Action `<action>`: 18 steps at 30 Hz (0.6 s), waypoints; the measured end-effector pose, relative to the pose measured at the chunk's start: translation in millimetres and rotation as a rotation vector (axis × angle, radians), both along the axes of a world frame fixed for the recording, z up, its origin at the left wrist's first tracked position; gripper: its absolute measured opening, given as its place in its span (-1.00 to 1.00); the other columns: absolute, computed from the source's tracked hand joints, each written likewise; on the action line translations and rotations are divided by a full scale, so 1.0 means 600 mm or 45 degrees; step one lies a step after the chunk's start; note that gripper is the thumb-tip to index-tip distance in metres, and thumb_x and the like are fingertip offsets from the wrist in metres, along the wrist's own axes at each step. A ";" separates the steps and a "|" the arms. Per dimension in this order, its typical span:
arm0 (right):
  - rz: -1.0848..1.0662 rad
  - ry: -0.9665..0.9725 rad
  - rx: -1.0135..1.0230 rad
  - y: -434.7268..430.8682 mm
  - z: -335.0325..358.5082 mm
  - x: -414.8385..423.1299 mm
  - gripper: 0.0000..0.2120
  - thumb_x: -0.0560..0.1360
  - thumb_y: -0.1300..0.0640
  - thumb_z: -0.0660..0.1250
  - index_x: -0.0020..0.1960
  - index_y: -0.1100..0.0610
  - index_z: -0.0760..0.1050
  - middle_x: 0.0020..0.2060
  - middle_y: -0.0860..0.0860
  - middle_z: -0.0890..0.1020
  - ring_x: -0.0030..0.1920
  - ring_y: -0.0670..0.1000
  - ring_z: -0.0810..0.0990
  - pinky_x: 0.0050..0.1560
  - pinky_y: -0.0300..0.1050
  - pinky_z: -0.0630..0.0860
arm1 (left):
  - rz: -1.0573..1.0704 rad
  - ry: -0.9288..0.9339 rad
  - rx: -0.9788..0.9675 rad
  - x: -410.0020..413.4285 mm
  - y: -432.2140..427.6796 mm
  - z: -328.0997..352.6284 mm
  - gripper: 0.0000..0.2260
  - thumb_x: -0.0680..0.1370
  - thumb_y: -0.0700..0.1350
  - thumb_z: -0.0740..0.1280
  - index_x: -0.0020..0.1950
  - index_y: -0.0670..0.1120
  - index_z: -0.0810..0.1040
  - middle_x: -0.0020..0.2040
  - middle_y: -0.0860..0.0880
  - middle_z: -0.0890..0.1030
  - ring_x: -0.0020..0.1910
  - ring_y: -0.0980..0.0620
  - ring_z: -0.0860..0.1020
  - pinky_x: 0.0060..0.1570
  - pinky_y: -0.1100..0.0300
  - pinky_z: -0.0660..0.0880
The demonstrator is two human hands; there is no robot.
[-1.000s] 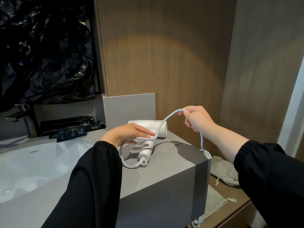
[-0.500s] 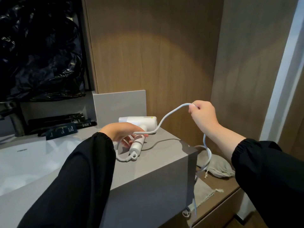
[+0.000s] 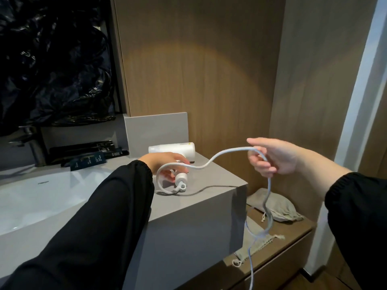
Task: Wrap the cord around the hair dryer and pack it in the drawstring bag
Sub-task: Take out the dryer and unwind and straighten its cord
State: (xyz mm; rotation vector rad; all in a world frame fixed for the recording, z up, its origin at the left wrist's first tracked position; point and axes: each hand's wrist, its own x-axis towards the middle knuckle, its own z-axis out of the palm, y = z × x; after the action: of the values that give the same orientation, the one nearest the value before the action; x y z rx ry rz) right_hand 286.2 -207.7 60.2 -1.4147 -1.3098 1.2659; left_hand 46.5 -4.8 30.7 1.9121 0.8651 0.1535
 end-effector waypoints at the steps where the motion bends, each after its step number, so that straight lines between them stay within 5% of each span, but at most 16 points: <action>1: 0.080 -0.087 -0.072 -0.004 -0.002 -0.004 -0.50 0.50 -0.18 0.13 -0.15 0.24 0.56 -0.58 0.03 0.36 -0.61 -0.04 0.32 -0.51 -0.20 0.37 | 0.029 -0.011 0.010 0.000 -0.002 -0.002 -0.69 0.51 -0.20 0.40 0.25 -0.09 0.52 0.16 -0.21 0.50 -0.07 -0.07 0.61 -0.22 0.15 0.61; 4: 0.335 -0.239 -0.236 -0.003 -0.009 -0.023 -0.51 0.57 -0.15 0.16 0.27 0.21 0.46 -0.48 0.04 0.49 -0.57 -0.07 0.42 -0.47 -0.26 0.47 | 0.075 -0.031 0.087 0.000 -0.011 -0.009 -0.71 0.53 -0.17 0.39 0.24 -0.07 0.52 0.11 -0.18 0.51 -0.17 -0.03 0.59 -0.28 0.20 0.58; 8: 0.557 -0.495 -0.472 0.006 -0.020 -0.061 -0.66 0.62 -0.02 0.14 0.17 0.20 0.51 -0.46 0.04 0.51 -0.60 -0.11 0.35 -0.56 -0.28 0.38 | 0.216 -0.095 0.063 0.004 -0.021 -0.018 -0.71 0.53 -0.18 0.38 0.25 -0.06 0.51 0.08 -0.11 0.52 -0.17 -0.01 0.60 -0.30 0.20 0.60; 13: 0.052 -1.194 -0.581 -0.002 -0.028 -0.067 -0.70 0.62 0.12 0.18 -0.19 0.19 0.57 -0.59 0.01 0.41 -0.62 -0.09 0.19 -0.54 -0.29 0.16 | 0.310 -0.051 0.216 0.010 -0.035 -0.025 -0.75 0.54 -0.16 0.28 0.22 -0.01 0.47 -0.09 -0.06 0.51 -0.30 0.00 0.54 -0.30 0.20 0.58; 16: -0.294 -1.189 -0.298 -0.013 -0.031 -0.041 -0.78 0.55 0.16 0.27 -0.17 0.23 0.61 -0.55 0.03 0.47 -0.58 -0.05 0.27 -0.51 -0.25 0.25 | 0.328 0.042 0.441 0.016 -0.036 -0.034 -0.77 0.54 -0.11 0.21 0.19 -0.01 0.49 -0.17 -0.06 0.49 -0.35 0.00 0.45 -0.27 0.20 0.48; 18: -0.420 -1.035 -0.071 -0.021 -0.034 -0.026 -0.80 0.52 0.14 0.35 -0.22 0.21 0.61 -0.54 0.02 0.45 -0.54 -0.04 0.31 -0.49 -0.23 0.28 | 0.352 0.240 0.738 0.020 -0.029 -0.038 -0.71 0.54 -0.05 0.17 0.23 -0.02 0.49 -0.02 -0.10 0.50 -0.31 -0.03 0.47 -0.21 0.17 0.46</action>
State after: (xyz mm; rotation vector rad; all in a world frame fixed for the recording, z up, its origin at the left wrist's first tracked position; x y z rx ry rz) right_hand 270.4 -220.3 39.7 -2.2001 -1.4494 0.5033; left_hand 58.4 -22.3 7.7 2.3560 1.3186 0.4342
